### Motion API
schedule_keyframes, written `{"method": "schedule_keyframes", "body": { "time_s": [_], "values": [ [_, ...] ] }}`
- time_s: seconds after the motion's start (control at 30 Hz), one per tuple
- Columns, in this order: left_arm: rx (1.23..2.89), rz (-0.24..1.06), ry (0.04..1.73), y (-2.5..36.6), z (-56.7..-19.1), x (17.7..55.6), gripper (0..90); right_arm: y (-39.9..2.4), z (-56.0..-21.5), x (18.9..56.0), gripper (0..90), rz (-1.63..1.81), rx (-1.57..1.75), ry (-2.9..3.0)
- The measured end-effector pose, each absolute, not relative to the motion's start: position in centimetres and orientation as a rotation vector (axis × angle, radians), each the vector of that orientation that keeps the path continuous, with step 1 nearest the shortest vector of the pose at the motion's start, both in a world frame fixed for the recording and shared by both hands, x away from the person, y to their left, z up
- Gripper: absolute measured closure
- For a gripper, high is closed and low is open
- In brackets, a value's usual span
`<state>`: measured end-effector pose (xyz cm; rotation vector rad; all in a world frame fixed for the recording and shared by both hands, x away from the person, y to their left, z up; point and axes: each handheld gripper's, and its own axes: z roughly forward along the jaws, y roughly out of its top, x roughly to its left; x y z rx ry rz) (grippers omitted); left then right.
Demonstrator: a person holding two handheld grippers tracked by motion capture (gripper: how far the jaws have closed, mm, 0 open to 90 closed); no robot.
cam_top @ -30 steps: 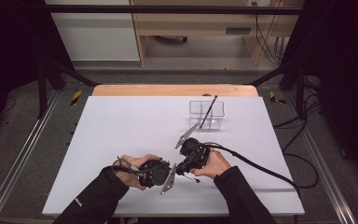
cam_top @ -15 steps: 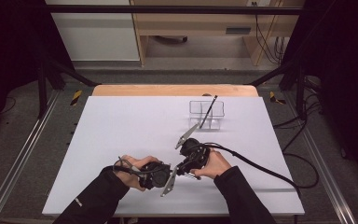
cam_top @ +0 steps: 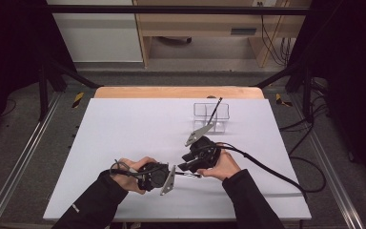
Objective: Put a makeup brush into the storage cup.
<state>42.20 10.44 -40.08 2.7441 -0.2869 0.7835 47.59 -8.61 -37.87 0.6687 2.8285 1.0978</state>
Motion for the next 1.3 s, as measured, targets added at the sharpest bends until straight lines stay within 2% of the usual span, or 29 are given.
{"method": "schedule_keyframes", "body": {
  "time_s": [0.2,0.53,0.9,1.3],
  "values": [
    [2.743,0.747,-0.211,11.2,-40.2,42.4,83.0,-9.6,-37.6,47.8,44.9,1.156,0.739,2.681],
    [2.717,0.684,-0.067,12.5,-40.4,42.7,83.0,-11.4,-37.4,47.7,27.6,1.246,0.854,2.475],
    [2.674,0.639,0.090,13.3,-41.1,43.0,83.0,-13.4,-37.4,47.2,18.9,1.316,0.948,2.356],
    [2.600,0.596,0.265,14.1,-41.6,43.3,83.1,-14.1,-37.8,46.4,13.5,1.359,0.976,2.302]
  ]
}}
